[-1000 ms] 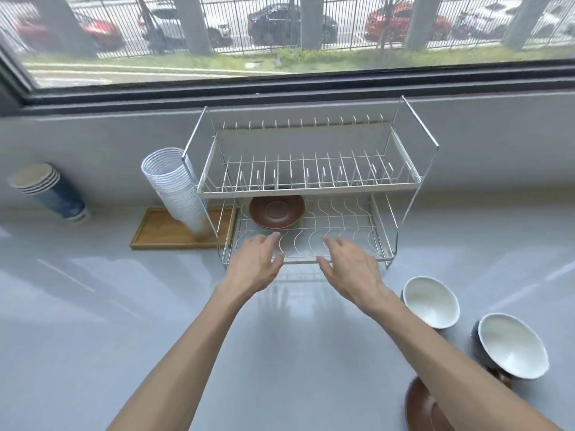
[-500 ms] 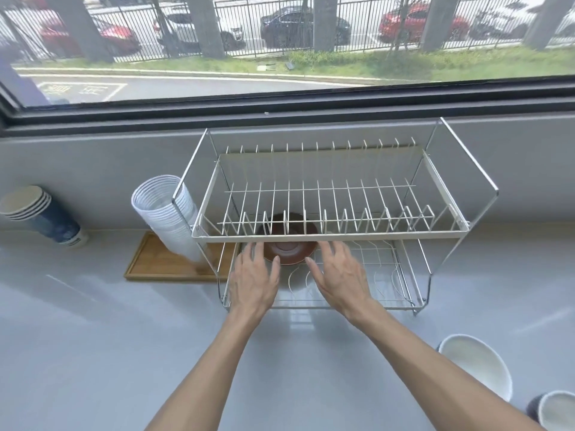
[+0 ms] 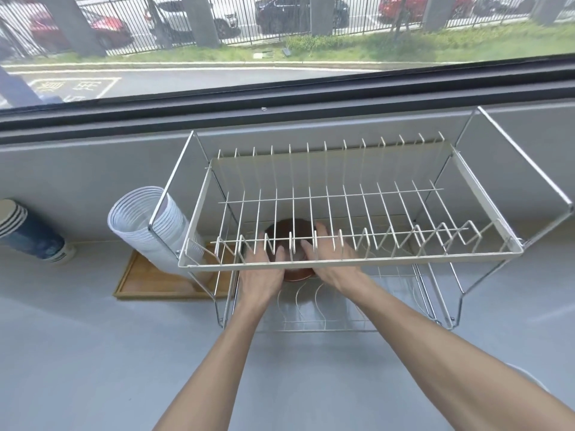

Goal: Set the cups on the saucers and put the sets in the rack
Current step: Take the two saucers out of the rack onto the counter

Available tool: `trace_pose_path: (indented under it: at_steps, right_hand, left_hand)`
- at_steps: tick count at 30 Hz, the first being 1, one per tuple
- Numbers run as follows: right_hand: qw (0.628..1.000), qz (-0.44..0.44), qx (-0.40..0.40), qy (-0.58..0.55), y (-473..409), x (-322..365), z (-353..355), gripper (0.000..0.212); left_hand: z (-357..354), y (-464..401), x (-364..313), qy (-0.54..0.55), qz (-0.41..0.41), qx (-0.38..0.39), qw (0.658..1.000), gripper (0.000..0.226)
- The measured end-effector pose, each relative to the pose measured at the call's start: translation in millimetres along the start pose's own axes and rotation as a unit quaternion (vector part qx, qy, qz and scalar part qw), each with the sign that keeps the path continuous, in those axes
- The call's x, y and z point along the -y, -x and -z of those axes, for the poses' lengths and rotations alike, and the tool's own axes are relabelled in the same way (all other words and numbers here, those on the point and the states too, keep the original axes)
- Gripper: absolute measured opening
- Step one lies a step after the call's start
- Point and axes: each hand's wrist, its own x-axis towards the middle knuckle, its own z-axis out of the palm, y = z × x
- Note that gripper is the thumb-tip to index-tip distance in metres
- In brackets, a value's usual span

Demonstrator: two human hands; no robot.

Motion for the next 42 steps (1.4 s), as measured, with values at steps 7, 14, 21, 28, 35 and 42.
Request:
trace_pose_path:
  at_steps: [7, 14, 21, 28, 35, 42]
  right_hand:
    - [0.999, -0.023, -0.019, -0.013, 8, 19, 7, 0.054]
    - [0.981, -0.015, -0.178, -0.069, -4, 9, -1, 0.058]
    - [0.975, -0.019, -0.213, -0.063, 31, -2, 3, 0.052]
    - [0.972, -0.029, -0.23, -0.047, 85, -11, -1, 0.048]
    - [0.97, -0.032, -0.236, -0.053, 142, -26, -24, 0.044]
    - [0.965, -0.051, -0.241, -0.085, 198, -46, -59, 0.045]
  left_hand:
    - [-1, -3, -3, 0.034, 0.027, 0.02, 0.999, 0.058]
    - [4, 6, -11, 0.069, 0.044, 0.053, 0.995, 0.068]
    - [14, 37, -27, 0.09, 0.021, 0.066, 0.994, 0.073]
    - [23, 84, -34, 0.081, -0.009, 0.096, 0.992, 0.057]
    - [24, 136, -33, 0.088, -0.009, 0.11, 0.99, 0.059]
    - [15, 192, -17, 0.082, -0.007, 0.121, 0.989, 0.065]
